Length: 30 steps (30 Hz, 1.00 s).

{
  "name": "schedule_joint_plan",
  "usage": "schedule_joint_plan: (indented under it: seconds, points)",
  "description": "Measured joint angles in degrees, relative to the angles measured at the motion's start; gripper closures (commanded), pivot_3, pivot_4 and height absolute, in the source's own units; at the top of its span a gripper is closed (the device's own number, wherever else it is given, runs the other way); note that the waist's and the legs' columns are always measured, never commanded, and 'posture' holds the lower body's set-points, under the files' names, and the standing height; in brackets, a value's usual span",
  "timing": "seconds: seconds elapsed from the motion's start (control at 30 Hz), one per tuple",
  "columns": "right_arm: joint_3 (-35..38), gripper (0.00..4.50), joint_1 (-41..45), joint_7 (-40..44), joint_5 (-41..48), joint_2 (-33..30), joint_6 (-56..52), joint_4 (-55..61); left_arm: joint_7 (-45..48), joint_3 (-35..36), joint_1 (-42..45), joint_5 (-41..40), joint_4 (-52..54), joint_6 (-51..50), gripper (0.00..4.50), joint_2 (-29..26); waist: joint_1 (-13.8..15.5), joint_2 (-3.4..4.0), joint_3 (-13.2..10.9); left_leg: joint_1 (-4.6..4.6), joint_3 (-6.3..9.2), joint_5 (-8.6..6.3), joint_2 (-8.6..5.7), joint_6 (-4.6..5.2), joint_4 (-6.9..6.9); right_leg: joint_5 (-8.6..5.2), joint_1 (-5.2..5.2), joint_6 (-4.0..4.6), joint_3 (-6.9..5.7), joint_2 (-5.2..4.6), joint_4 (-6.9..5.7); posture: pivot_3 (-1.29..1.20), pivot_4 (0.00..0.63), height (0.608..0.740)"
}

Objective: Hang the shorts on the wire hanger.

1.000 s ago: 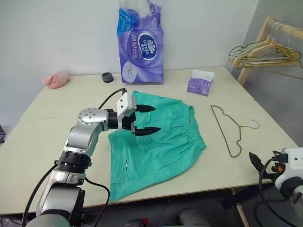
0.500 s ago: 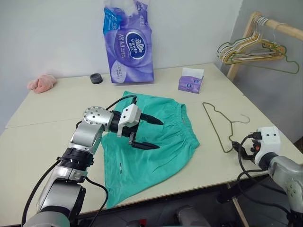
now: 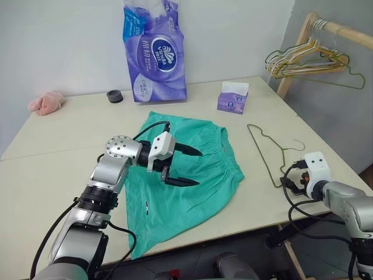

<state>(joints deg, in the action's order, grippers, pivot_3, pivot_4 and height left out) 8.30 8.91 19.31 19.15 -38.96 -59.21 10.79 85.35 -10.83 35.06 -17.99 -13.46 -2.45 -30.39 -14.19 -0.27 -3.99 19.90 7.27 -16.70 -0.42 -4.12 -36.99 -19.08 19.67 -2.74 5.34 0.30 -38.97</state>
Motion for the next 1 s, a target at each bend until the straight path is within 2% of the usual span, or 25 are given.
schedule_joint_plan:
  seconds: [0.13, 0.33, 0.37, 0.67, 0.8, 1.0]
  points:
    - [-0.98, 2.31, 3.63, 4.00, 1.19, -0.81, -3.77, -2.89, -1.03, 0.00, -0.04, 0.06, 0.00, 0.44, 0.00, 0.36, -0.08, -0.08, -0.04, -0.02, 0.00, 0.00, 0.01, 0.00, -0.03, 0.01, -0.03, -0.02, 0.01, 0.00, 0.00, -0.30, 0.054, 0.740]
    - [-2.09, 4.29, 6.20, 5.50, 0.64, -1.13, -4.86, -5.63, -1.84, 0.03, -0.91, 0.06, 0.00, 0.57, 0.00, 0.38, -0.09, -0.28, -0.10, -0.03, 0.05, 0.00, 0.05, 0.00, -0.03, 0.02, -0.04, -0.03, 0.00, 0.00, 0.00, -0.28, 0.050, 0.740]
    - [-2.08, 4.48, 6.31, 5.59, 0.47, -1.12, -4.87, -6.08, -2.06, 0.03, -1.04, 0.06, 0.00, 0.62, 0.00, 0.38, -0.08, -0.34, -0.10, -0.02, 0.07, 0.00, 0.06, 0.00, -0.03, 0.02, -0.04, -0.02, -0.02, 0.00, 0.00, -0.28, 0.050, 0.740]
    - [1.37, 4.48, 5.86, 3.54, -0.27, 0.67, -3.43, -8.91, -4.13, 0.58, -2.27, 0.05, 0.02, 0.73, 0.00, 0.37, 0.28, -0.67, 0.08, -0.01, 0.24, 0.00, 0.02, 0.01, -0.16, 0.13, -0.16, -0.26, -0.02, -0.36, 0.04, -0.28, 0.044, 0.740]
    - [3.06, 4.48, 3.20, -0.90, -4.13, 0.21, 1.08, -8.46, -10.16, 3.00, -2.21, 0.12, -0.38, 0.19, 0.00, 1.76, 1.27, -0.62, 0.04, 0.02, 0.20, 0.00, -0.05, 0.02, -0.22, 0.18, -0.11, -0.38, 0.05, -0.45, 0.07, -0.28, 0.043, 0.740]
    - [4.20, 4.48, -0.42, -2.68, -7.86, -1.65, 5.22, -2.79, -15.09, 4.59, -1.11, 0.33, -3.81, -2.46, 0.00, 2.12, 1.34, -0.36, -0.11, 0.06, 0.14, 0.00, -0.02, 0.02, -0.07, 0.18, 0.06, -0.37, 0.09, -0.41, 0.02, -0.29, 0.042, 0.740]
